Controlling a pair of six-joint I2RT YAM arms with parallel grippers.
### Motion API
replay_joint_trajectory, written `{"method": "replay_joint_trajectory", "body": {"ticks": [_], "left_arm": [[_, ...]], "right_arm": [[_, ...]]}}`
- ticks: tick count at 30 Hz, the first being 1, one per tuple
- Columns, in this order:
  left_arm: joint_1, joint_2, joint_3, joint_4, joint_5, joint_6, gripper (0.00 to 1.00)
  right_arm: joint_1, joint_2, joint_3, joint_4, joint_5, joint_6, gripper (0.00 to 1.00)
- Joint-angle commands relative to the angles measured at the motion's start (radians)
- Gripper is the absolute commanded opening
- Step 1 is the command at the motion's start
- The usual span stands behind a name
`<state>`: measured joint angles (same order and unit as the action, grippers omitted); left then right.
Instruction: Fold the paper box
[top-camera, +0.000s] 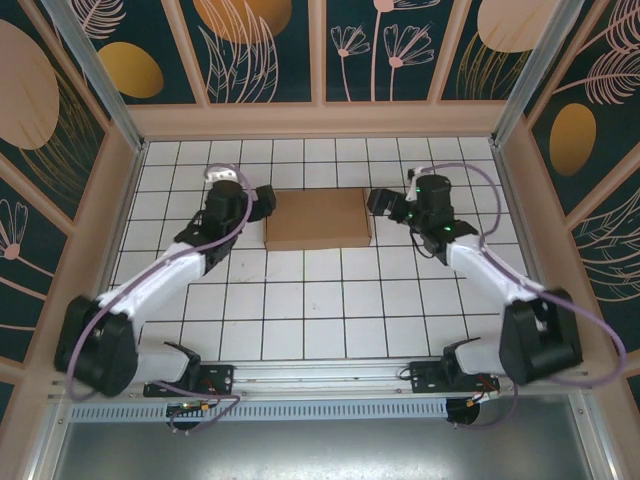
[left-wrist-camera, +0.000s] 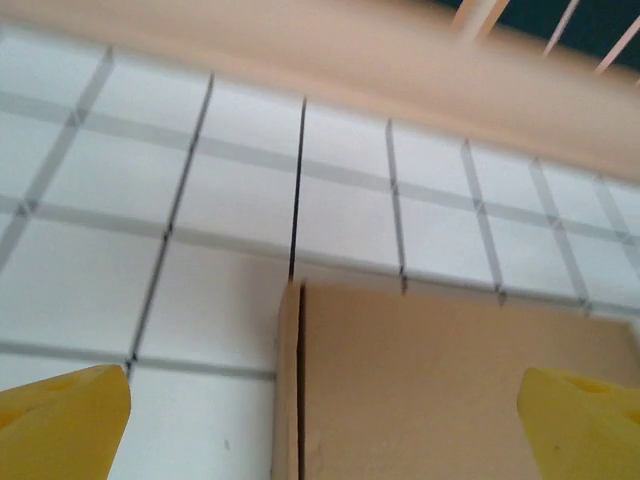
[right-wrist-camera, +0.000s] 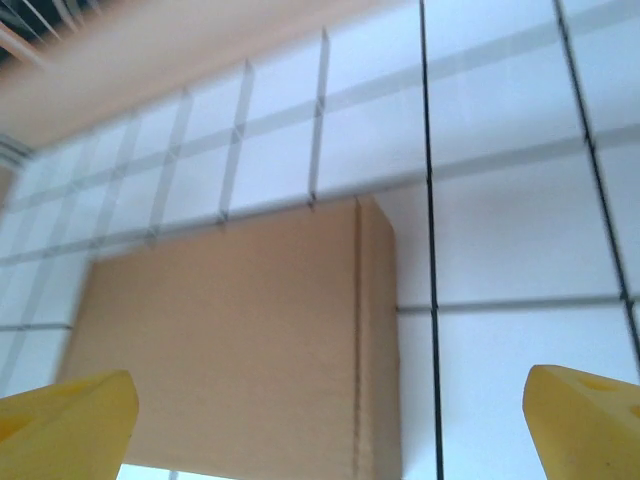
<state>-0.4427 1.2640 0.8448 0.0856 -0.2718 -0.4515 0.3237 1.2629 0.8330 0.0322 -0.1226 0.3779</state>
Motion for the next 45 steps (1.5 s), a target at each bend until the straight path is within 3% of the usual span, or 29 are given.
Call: {"method": "replay_joint_trajectory", "body": {"ticks": [1,4,7,9,12,14,17,18,20,22,26,29,30,32,34,36,38,45], "left_arm": [[0.009,-0.186,-0.106,0.122,-0.066,0.233,0.99],[0.009,-0.338,-0.251,0.272,-0.138,0.3,0.99],[0.011,-0.401,-0.438,0.522,-0.185,0.592,0.99],[0.063,-0.37,-0.512,0.616,-0.174,0.656,0.99],[0.213,-0.298,-0.578,0.698,-0.031,0.493,0.99],[0.257,-0.226,-0.644,0.819,0.062,0.529,0.99],[0.273,-0.069,-0.659,0.896,-0.051,0.486,0.99],[0.28,-0.018,-0.668,0.948,-0.078,0.478,0.99],[0.283,0.015,-0.659,0.994,-0.062,0.487,0.99],[0.299,0.063,-0.647,1.06,-0.096,0.424,0.99],[0.342,0.172,-0.664,1.208,-0.041,0.421,0.99],[0.366,0.285,-0.742,1.491,0.003,0.414,0.99],[0.366,0.265,-0.735,1.456,0.036,0.424,0.99],[0.371,0.254,-0.662,1.287,0.105,0.441,0.99],[0.397,0.256,-0.625,1.223,0.104,0.406,0.99],[0.433,0.259,-0.598,1.168,0.147,0.377,0.99],[0.435,0.261,-0.594,1.165,0.146,0.376,0.99],[0.435,0.263,-0.593,1.163,0.145,0.374,0.99]], "right_arm": [[0.008,-0.157,-0.055,0.099,0.061,-0.065,0.99],[0.008,-0.27,-0.171,0.274,0.095,-0.062,0.99],[0.01,-0.348,-0.373,0.57,0.105,-0.182,0.99],[0.01,-0.375,-0.466,0.667,0.133,-0.287,0.99],[0.01,-0.352,-0.563,0.752,0.242,-0.444,0.99],[0.011,-0.298,-0.599,0.809,0.247,-0.561,0.99],[-0.005,-0.194,-0.632,0.922,0.441,-0.574,0.99],[-0.026,-0.164,-0.651,0.971,0.447,-0.583,0.99],[-0.084,-0.11,-0.666,0.99,0.375,-0.591,0.99],[-0.164,-0.035,-0.683,1.039,0.351,-0.499,0.99],[-0.324,0.072,-0.786,1.397,0.121,-0.387,0.99],[-0.352,0.254,-0.824,1.641,0.121,-0.361,0.99],[-0.36,0.326,-0.834,1.722,0.123,-0.355,0.99],[-0.366,0.308,-0.778,1.608,0.078,-0.36,0.99],[-0.372,0.309,-0.72,1.503,0.071,-0.352,0.99],[-0.374,0.297,-0.617,1.289,0.106,-0.342,0.99],[-0.365,0.303,-0.647,1.358,0.119,-0.348,0.99],[-0.359,0.302,-0.621,1.305,0.133,-0.347,0.99]]}}
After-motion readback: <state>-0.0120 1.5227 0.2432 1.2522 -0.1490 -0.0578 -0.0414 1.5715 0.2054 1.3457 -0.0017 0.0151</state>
